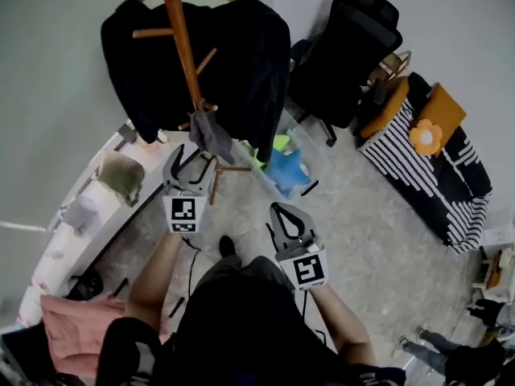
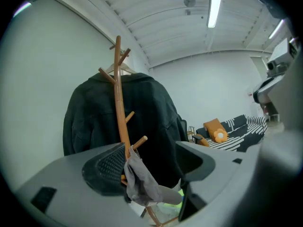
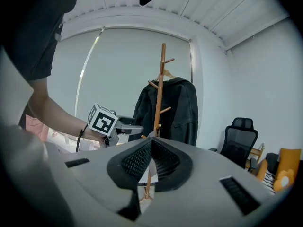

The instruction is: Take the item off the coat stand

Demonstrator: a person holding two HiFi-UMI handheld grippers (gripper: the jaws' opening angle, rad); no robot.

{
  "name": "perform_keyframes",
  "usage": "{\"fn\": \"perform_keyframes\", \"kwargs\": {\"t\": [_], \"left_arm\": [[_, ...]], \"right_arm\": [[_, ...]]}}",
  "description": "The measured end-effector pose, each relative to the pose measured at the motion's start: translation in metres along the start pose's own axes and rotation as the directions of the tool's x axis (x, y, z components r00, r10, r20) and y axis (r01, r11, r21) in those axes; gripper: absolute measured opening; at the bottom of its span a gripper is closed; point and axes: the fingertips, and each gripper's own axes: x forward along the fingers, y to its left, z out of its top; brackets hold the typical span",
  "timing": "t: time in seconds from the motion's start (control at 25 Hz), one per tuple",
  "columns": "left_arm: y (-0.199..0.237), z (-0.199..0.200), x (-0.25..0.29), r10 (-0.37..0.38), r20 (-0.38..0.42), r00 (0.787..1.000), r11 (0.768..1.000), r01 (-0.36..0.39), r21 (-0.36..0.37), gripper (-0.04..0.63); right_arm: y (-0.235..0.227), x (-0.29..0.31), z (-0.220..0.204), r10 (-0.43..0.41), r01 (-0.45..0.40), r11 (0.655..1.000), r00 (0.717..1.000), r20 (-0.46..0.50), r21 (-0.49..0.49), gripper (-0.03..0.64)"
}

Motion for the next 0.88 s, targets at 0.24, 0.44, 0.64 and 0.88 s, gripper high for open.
{"fn": "perform_keyframes", "kwargs": {"t": [0.24,0.44,0.64,0.88], "left_arm": [[0.017,-0.031,0.051,0.028,-0.072,0.997,0.999,-0.026,0.023,0.325],[0.028,-0.045,0.084,0.076,-0.112,0.991,0.997,-0.074,0.026,0.325],[0.033,-0.064,0.112,0.109,-0.165,0.980,0.994,-0.104,0.035,0.325],[0.036,-0.086,0.133,0.163,-0.251,0.954,0.986,-0.147,0.083,0.325]], "right_arm": [[-0.016,0.030,-0.008,0.017,-0.017,1.000,1.000,-0.025,0.010,0.018],[-0.033,0.049,-0.011,0.051,-0.051,0.999,0.998,-0.034,0.003,0.018],[-0.047,0.065,-0.013,0.077,-0.077,0.997,0.996,-0.047,0.001,0.018],[-0.057,0.075,-0.020,0.096,-0.096,0.995,0.993,-0.068,0.006,0.018]]}}
